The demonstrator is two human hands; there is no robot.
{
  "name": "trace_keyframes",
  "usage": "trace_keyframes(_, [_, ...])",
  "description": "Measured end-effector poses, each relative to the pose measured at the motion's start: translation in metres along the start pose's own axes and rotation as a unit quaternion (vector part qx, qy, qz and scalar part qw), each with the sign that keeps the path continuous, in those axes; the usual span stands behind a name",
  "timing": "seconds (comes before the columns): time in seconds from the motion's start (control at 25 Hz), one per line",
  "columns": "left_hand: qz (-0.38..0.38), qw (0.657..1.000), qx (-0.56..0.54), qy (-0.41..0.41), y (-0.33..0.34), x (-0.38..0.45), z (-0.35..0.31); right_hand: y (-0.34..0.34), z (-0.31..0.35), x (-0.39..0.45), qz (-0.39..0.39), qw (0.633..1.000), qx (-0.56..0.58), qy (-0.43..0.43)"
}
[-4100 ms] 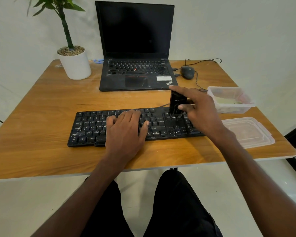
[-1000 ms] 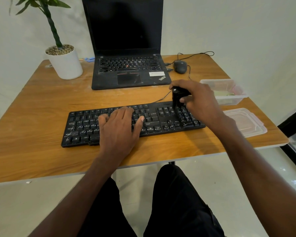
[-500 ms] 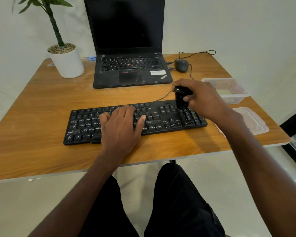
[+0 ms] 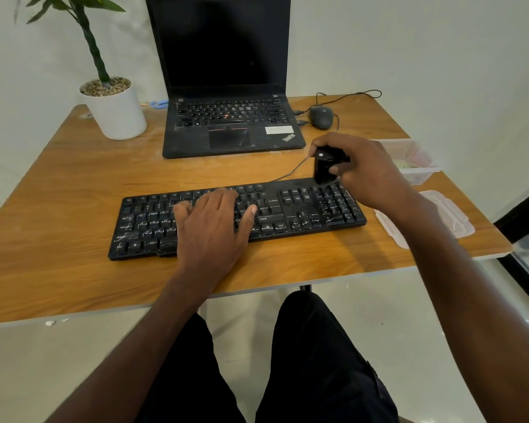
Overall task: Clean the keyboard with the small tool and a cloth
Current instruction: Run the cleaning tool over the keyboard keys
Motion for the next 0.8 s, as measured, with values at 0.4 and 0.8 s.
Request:
trace_keyframes(0.4, [0.0, 1.0, -0.001, -0.007, 0.001, 0.0, 0.0, -0.012, -0.016, -0.002, -0.063, 0.993, -0.083, 0.048])
trace_keyframes(0.8, [-0.004, 1.0, 0.002, -0.007, 0.0, 0.001, 0.0, -0.014, -0.022, 0.0, -0.092, 0.986, -0.111, 0.077])
Point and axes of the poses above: each hand's wrist, its own x-axis towards the middle knuckle, its own y-axis out of the palm, z = x × y, the point moved 2 cm from there along x, towards the middle knuckle, and after that the axes turned 7 degrees about y, right-handed, at the moved point
